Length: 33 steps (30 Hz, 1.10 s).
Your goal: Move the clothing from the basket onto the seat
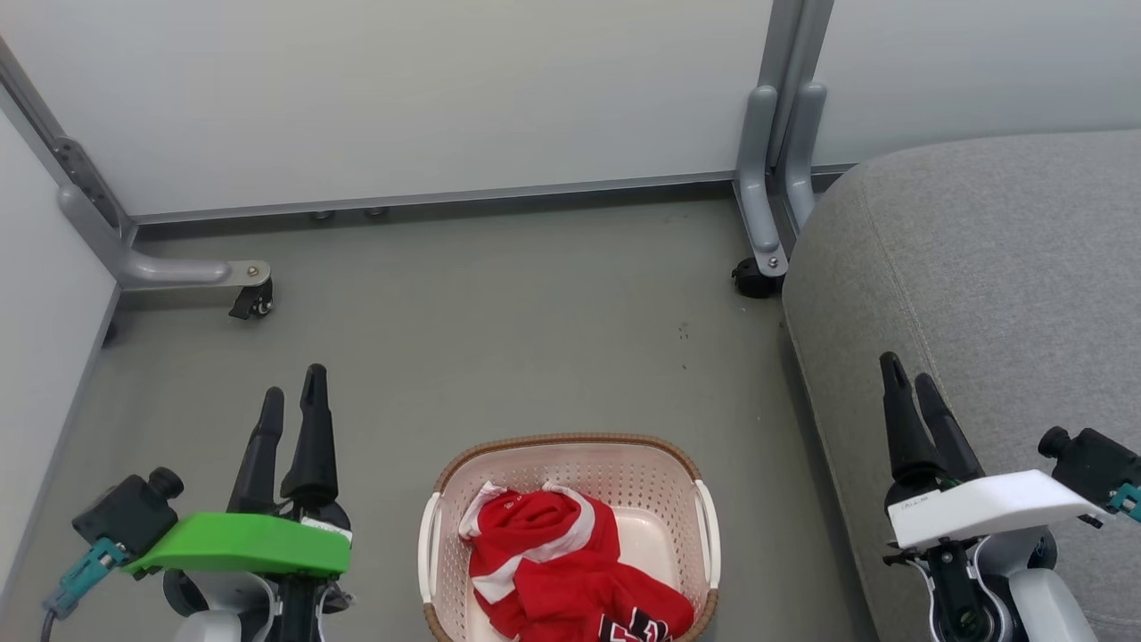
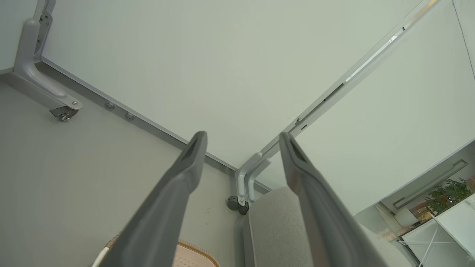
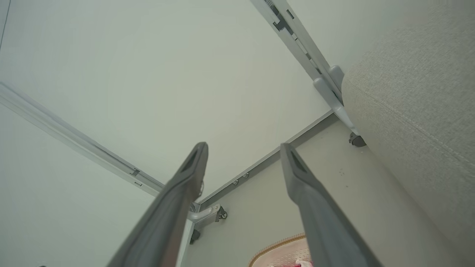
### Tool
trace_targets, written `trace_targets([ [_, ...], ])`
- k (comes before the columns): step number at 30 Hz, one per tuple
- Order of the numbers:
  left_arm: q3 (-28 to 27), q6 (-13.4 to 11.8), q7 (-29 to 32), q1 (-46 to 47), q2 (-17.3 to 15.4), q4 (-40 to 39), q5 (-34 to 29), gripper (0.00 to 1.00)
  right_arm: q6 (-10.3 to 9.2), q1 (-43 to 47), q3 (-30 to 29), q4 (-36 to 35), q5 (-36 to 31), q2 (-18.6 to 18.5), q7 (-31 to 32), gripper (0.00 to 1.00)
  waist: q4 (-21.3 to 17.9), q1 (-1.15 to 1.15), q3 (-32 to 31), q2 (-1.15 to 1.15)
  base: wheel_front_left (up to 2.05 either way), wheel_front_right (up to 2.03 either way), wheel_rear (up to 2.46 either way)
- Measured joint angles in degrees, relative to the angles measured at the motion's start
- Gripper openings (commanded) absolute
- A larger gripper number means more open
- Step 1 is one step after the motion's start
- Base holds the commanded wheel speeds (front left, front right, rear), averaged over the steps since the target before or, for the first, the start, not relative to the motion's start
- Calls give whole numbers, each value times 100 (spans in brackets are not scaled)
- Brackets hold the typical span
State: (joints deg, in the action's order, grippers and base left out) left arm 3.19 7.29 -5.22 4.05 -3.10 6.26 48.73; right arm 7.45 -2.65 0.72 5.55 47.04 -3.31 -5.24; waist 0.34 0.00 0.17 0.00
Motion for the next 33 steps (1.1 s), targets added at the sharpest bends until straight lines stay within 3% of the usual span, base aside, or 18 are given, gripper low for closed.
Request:
trace_targets([
  [33, 59, 2, -523, -166, 19, 316, -2303, 100, 1, 124, 266, 71, -2268, -38, -520, 100, 25, 0, -48, 0, 0, 0, 0],
])
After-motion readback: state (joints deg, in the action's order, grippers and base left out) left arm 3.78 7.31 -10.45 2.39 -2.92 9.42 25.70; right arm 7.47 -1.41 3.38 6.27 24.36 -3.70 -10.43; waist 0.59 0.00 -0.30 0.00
